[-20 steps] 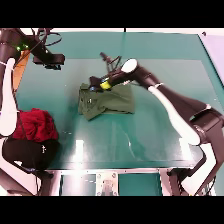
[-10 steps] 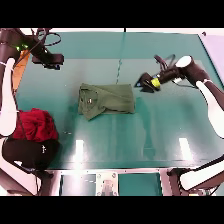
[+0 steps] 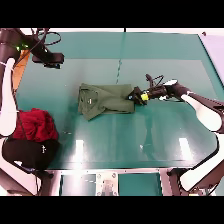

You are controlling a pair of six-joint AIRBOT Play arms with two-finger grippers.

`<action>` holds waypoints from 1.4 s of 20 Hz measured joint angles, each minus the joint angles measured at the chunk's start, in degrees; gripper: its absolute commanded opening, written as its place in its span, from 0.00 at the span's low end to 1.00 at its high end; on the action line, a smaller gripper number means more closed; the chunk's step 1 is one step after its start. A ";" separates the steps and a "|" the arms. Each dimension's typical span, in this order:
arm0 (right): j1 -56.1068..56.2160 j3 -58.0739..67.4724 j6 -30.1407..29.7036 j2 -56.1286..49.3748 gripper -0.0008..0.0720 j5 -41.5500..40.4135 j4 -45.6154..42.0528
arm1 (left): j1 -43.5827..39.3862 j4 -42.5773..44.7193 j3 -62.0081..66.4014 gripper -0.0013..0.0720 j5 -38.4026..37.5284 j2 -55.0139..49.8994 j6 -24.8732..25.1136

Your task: Fold the shirts.

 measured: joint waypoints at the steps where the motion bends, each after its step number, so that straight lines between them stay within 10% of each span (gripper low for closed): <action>1: 0.94 1.16 -0.79 -0.26 0.03 -0.24 1.81 | 0.00 0.00 0.02 0.05 -0.09 0.00 -0.02; 6: 1.18 13.62 0.22 3.04 0.03 3.19 3.56 | 0.00 0.00 0.00 0.05 -0.87 0.00 0.00; 16: -24.63 40.68 27.15 16.33 0.03 17.00 -29.38 | -0.02 -0.72 0.02 0.05 -1.77 0.00 0.00; 28: -60.92 13.14 41.35 28.92 0.03 19.26 -54.12 | 0.00 -1.31 -3.45 0.05 -2.10 0.00 0.11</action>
